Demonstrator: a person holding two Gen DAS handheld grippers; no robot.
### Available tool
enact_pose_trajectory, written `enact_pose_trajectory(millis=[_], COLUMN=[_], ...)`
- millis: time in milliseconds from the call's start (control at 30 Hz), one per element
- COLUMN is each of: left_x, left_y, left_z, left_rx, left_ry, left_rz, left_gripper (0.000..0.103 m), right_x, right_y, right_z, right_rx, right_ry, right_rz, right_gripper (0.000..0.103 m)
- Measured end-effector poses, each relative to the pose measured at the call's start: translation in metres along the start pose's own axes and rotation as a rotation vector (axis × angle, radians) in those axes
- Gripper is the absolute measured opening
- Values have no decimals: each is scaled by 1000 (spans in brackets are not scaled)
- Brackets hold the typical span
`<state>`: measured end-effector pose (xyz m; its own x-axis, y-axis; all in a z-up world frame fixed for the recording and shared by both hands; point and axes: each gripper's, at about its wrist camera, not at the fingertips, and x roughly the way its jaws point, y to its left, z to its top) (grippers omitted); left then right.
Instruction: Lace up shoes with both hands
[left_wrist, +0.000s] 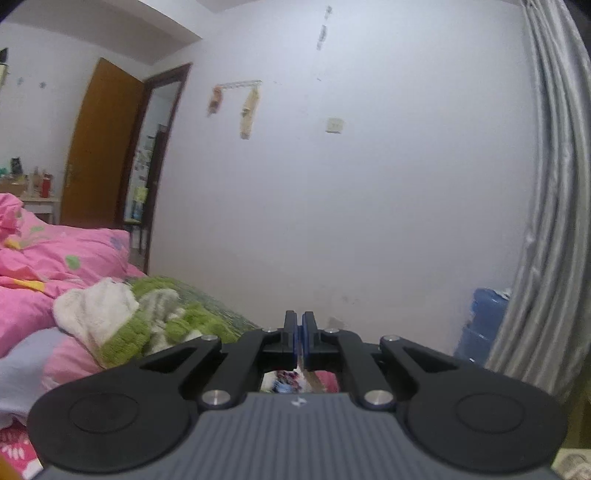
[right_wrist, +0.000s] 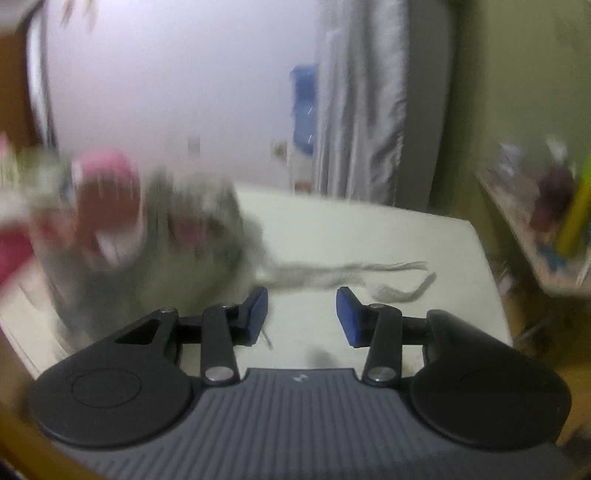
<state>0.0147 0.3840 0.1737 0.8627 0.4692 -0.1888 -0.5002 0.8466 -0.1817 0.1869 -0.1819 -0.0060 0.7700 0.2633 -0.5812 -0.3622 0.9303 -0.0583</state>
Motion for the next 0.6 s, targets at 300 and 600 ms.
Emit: enact_pose_trajectory(millis=[300,600], left_x=[-12,-3], left_y=[-29,-42], left_z=[-10,-22], left_rx=[47,54], left_ry=[-8,18], left_rz=[-96,-174], left_gripper=[3,3], right_x=[39,33], right_y=[35,36], right_z=[0,9], right_rx=[-135,-60], right_ry=[66,27], right_rz=[-10,-117], right_gripper=[26,1])
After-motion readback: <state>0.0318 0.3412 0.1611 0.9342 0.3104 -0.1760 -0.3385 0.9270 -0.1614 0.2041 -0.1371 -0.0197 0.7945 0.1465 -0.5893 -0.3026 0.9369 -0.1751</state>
